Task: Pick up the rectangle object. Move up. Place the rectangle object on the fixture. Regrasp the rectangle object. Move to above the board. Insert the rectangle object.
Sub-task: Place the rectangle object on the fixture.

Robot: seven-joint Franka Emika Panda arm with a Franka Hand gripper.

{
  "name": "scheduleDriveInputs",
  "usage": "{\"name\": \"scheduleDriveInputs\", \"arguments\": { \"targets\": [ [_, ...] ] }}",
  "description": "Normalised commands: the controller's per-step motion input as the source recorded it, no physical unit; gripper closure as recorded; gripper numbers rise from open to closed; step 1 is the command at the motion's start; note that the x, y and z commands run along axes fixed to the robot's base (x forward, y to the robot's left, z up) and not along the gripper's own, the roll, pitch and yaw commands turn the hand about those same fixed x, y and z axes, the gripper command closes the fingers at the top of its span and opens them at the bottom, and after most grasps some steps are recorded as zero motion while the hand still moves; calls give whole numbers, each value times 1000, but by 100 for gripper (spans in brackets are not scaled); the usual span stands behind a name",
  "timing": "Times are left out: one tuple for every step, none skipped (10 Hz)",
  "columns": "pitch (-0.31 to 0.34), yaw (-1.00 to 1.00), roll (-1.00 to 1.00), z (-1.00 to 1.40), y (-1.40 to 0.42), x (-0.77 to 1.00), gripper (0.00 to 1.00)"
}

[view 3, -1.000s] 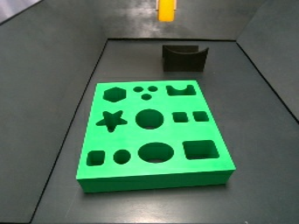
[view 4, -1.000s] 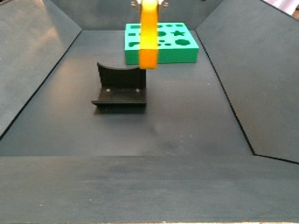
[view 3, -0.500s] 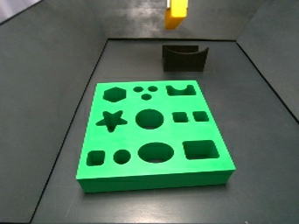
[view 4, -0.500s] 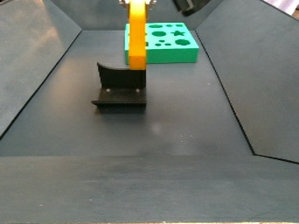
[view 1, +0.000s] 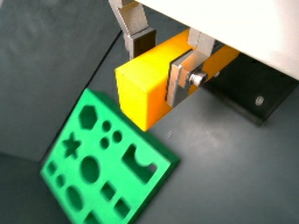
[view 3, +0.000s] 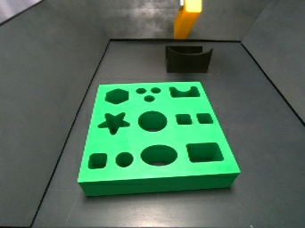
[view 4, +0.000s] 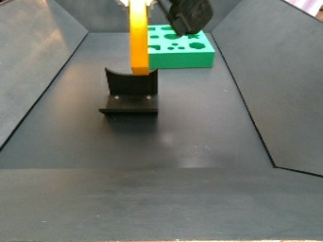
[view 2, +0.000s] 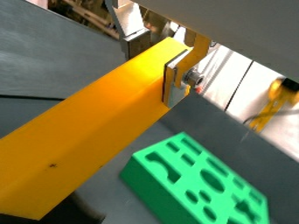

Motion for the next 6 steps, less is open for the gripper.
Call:
{"name": "scheduleDriveInputs", "arguments": {
  "targets": [
    [107, -156, -478, -24, 49, 218, 100],
    [81, -161, -282, -13, 39, 135, 100],
    [64, -160, -227, -9, 34, 90, 100],
    [10, -255, -235, -1000, 29, 87, 100],
    [-16, -244, -215, -1000, 29, 93, 100],
    [-43, -209, -200, -1000, 35, 114, 100]
  ]
}}
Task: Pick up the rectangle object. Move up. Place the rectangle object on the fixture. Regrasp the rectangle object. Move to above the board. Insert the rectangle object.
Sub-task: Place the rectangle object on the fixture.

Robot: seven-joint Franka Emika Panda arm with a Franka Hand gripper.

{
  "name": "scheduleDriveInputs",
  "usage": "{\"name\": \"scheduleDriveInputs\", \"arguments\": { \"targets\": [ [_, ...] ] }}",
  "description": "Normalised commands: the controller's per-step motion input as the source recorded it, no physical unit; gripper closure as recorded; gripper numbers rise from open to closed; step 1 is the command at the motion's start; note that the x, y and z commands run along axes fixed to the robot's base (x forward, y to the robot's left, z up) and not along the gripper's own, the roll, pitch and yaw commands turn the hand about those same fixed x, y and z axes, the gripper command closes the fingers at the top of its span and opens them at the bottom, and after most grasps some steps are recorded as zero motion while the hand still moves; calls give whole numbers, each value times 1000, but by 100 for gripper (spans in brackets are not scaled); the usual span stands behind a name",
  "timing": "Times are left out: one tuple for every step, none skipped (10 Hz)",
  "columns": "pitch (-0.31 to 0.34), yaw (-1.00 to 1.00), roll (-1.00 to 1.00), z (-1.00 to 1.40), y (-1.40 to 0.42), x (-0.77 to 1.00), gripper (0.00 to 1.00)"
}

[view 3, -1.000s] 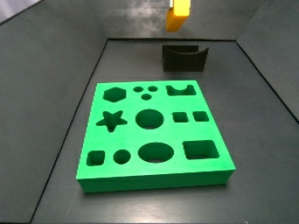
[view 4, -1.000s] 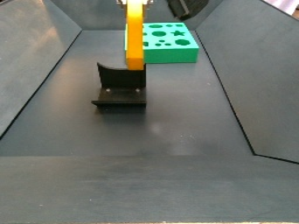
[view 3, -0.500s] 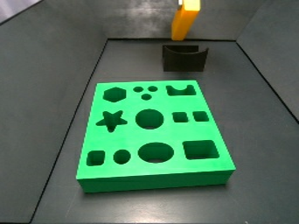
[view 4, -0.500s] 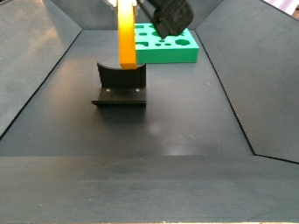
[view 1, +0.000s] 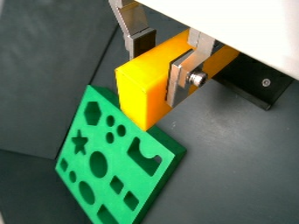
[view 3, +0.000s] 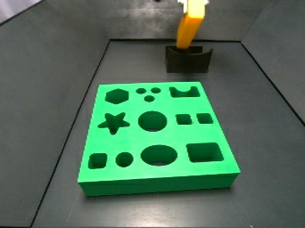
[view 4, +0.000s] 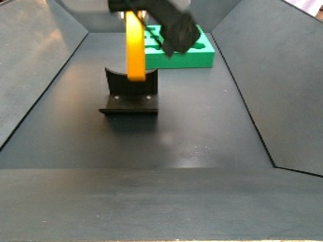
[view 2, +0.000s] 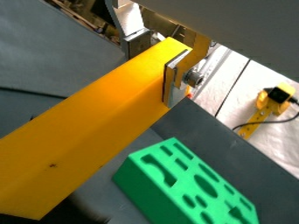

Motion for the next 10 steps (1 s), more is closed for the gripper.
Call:
{"name": "scheduleDriveInputs", "arguments": {
  "targets": [
    [-57, -169, -172, -1000, 42, 122, 100],
    [-74, -134, -147, -1000, 47, 131, 100],
    [-96, -91, -122, -868, 47, 127, 100],
    [-103, -61, -116, -714, 18, 98, 100],
    [-106, -36, -104, -597, 5, 75, 100],
    [-105, -14, -94, -509, 4, 61, 100],
    [-97, 9, -83, -428, 0, 52, 100],
    [-88, 19, -81, -397, -2, 50, 100],
    [-81, 26, -79, -379, -3, 46, 100],
    [-75, 30, -78, -367, -5, 43, 100]
  ]
}}
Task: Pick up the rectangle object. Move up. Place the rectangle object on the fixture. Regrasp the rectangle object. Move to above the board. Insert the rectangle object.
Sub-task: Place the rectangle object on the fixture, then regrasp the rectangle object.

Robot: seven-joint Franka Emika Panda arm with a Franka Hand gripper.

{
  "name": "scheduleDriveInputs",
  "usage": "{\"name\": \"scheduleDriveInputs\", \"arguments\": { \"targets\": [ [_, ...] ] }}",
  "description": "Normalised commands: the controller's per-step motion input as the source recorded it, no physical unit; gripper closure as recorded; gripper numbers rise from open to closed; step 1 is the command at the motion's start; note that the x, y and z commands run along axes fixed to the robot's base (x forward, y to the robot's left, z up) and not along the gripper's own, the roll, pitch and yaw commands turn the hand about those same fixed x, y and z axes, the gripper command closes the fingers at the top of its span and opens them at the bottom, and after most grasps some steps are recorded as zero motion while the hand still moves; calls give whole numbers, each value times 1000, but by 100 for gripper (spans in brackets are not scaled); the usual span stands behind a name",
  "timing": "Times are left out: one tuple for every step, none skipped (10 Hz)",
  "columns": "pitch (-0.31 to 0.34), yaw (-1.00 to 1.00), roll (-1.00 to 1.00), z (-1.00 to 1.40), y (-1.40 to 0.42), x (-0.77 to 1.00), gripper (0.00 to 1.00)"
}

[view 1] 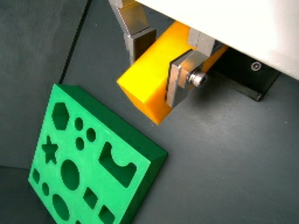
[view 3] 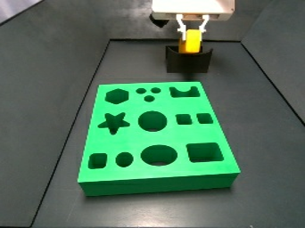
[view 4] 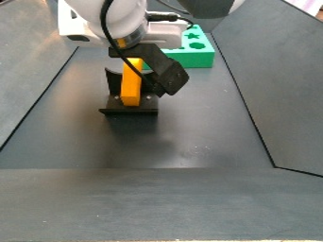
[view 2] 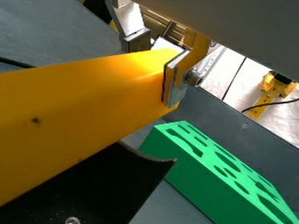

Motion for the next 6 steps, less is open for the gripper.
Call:
{"name": "scheduleDriveInputs", "arguments": {
  "targets": [
    [-70, 30, -77, -358, -5, 40, 100],
    [-67, 29, -77, -351, -6, 39, 100],
    [0, 0, 0, 0, 0, 0, 0],
    [-29, -126, 36, 1000, 0, 0, 0],
    [-25, -115, 41, 1000, 2, -6, 0],
    [-22, -70, 48, 1000, 5, -20, 0]
  ]
}}
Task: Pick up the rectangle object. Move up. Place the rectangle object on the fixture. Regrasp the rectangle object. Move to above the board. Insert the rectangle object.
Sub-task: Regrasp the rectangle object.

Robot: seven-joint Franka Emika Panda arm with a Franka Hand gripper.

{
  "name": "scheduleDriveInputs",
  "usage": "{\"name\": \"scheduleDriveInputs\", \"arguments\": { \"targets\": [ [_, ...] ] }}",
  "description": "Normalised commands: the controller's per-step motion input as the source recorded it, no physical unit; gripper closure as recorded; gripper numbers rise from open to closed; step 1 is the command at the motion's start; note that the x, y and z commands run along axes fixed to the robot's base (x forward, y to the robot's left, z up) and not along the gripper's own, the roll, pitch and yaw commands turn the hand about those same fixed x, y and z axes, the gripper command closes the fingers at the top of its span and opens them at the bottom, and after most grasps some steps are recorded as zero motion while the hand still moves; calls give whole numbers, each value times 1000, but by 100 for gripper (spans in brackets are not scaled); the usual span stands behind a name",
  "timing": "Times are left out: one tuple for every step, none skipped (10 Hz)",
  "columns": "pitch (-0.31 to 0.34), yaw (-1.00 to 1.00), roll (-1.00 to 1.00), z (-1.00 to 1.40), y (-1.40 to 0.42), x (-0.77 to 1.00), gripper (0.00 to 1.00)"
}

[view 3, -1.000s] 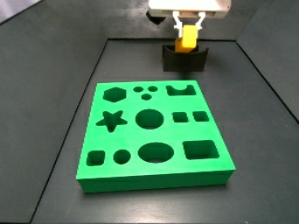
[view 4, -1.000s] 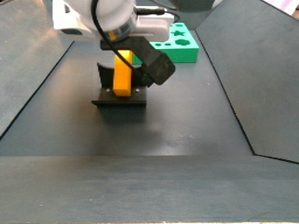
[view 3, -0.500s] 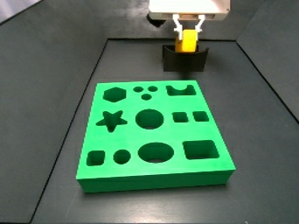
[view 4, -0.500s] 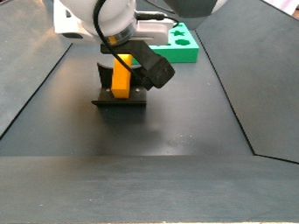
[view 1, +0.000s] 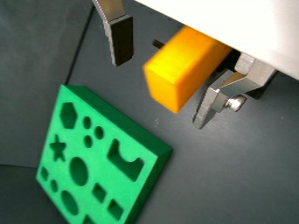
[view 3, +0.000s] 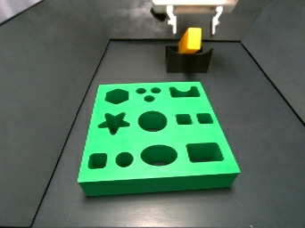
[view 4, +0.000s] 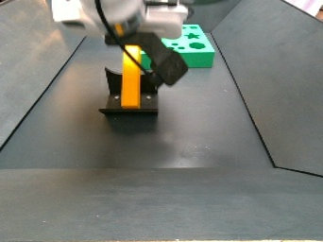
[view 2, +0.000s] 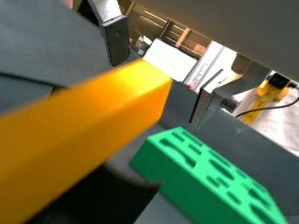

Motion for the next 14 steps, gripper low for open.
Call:
{"name": "scheduleDriveInputs", "arguments": {
  "targets": [
    [-26, -43, 50, 1000, 3, -24, 0],
    [-20, -22, 50, 1000, 7, -31, 0],
    [-10, -3, 50, 812, 6, -34, 0],
    [-3, 9, 44, 628, 6, -33, 0],
    [8, 13, 40, 439, 9, -27, 0],
    [31, 17, 36, 183, 8, -26, 0],
    [69, 55, 1000, 606, -685, 151, 0],
    [69, 55, 1000, 581, -677, 162, 0],
    [67, 54, 1000, 446, -518, 76, 0],
    [63, 53, 1000, 199, -251, -4, 0],
    [61, 52, 1000, 54, -91, -22, 0],
    [61, 51, 1000, 30, -53, -17, 0],
    [61, 51, 1000, 33, -38, -22, 0],
    [58, 51, 1000, 26, -39, -25, 0]
  ]
}}
